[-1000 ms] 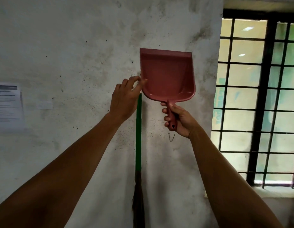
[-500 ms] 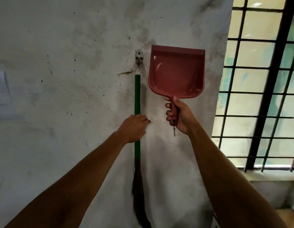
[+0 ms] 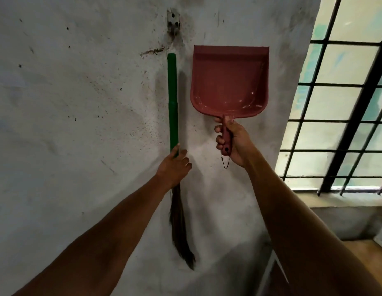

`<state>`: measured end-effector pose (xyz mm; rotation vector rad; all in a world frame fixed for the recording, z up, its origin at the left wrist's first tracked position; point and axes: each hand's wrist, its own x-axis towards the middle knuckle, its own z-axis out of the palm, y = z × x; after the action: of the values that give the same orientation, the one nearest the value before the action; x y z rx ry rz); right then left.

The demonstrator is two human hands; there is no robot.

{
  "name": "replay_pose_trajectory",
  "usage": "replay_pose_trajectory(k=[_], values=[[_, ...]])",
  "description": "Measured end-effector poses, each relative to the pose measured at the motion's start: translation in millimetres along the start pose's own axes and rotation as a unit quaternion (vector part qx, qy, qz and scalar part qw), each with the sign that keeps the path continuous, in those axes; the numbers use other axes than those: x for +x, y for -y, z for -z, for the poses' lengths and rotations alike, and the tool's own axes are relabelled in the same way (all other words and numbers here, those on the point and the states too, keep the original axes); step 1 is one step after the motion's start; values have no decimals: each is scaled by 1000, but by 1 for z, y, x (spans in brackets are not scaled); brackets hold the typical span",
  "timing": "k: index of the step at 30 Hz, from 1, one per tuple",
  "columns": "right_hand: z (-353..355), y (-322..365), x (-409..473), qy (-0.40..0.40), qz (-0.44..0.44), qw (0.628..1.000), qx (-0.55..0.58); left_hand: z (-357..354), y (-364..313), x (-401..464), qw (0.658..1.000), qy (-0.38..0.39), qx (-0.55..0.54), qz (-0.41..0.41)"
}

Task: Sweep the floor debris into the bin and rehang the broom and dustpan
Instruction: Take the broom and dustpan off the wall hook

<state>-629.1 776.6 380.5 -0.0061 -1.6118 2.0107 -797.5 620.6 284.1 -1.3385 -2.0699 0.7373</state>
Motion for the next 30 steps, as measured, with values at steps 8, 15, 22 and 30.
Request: replay_pose_trajectory(k=[8, 15, 22, 30], values=[[15, -16, -1, -6, -14, 999, -28, -7, -8, 11, 993, 84, 77, 7], [29, -19, -7, -4, -11, 999, -37, 5, 7, 20, 981, 118, 148, -42], [27, -12, -6, -19, 2, 1000, -16, 60, 46, 30, 985, 17, 160, -62], [20, 6, -20, -23, 17, 1000, -7, 111, 80, 13, 990, -44, 136, -6]])
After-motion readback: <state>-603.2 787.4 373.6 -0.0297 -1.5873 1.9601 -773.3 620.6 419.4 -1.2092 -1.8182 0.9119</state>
